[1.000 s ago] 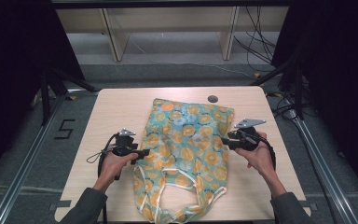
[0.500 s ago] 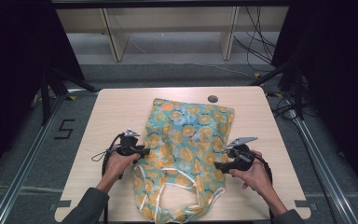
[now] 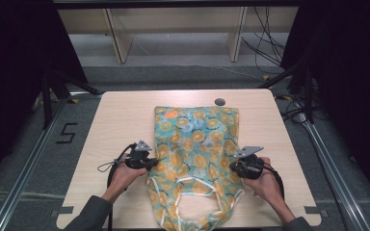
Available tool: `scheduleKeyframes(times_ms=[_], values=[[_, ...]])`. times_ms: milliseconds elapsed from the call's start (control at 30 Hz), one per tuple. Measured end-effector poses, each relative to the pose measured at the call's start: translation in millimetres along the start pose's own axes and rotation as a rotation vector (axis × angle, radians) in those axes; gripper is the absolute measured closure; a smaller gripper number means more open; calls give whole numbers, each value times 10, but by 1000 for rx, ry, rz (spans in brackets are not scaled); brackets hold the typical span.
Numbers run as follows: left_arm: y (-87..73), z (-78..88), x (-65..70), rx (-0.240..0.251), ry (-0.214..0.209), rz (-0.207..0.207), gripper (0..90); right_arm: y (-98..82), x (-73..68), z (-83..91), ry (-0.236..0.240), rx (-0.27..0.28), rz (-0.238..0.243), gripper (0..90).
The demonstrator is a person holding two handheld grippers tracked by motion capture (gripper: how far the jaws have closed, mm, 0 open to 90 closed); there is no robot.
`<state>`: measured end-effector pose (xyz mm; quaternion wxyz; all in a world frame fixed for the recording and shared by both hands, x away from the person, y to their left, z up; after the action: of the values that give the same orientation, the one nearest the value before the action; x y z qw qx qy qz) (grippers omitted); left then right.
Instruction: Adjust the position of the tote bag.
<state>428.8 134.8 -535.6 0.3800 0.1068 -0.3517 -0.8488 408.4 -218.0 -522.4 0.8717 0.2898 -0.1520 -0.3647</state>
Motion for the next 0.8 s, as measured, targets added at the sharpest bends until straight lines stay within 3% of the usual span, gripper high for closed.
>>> scheduleKeyframes(times_ms=[100, 133, 167, 200, 233, 267, 300, 367, 400, 433, 467, 567, 600, 700, 800], values=[[-41, 12, 56, -14, -3, -29, 887, -47, 145, 39, -10, 9, -66, 900], [-58, 20, 60, -25, -11, -36, 887, -47, 145, 39, -10, 9, -66, 900], [-66, 10, 76, -9, -13, -13, 887, -62, 178, 61, -8, -15, -69, 899], [-68, 20, 86, -6, -14, -18, 886, -63, 198, 28, -25, 28, -79, 890], [-70, 32, 85, -11, -14, -32, 885, -66, 214, 63, -7, -8, -76, 877], [-74, 27, 92, -9, -17, -18, 883, -58, 215, 44, -19, 32, -82, 862], [-73, 27, 82, -8, -8, -25, 879, -48, 213, 82, -9, 22, -68, 840], [-81, 30, 76, -7, -19, -21, 871, -3, 178, 119, -15, 66, -54, 788], [-88, 28, 78, -5, -14, -11, 869, 28, 124, 175, 24, 64, -47, 751], [-95, 33, 88, -2, -16, -17, 869, 58, 73, 181, 34, 101, -51, 712], [-101, 44, 97, -10, -8, -23, 877, 94, -7, 230, 81, 121, -16, 645], [-120, 57, 115, -6, -19, -23, 881, 113, -100, 250, 103, 139, -14, 587], [-125, 56, 121, -7, -22, -15, 881, 122, -176, 277, 138, 129, -24, 560], [-115, 76, 118, 6, -30, -14, 866, 148, -333, 304, 176, 141, -9, 506], [-58, 202, 65, 36, 47, 13, 610, 164, -458, 301, 198, 132, 4, 469]])
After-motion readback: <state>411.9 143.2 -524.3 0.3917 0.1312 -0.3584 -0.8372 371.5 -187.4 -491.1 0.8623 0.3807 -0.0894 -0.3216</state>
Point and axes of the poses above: each handheld gripper's, and its own axes: z roughly backward along the jaws, y roughly out of its top, x roughly to its right, the point moved 4 cm from there along -z, roughly forward along the jaws
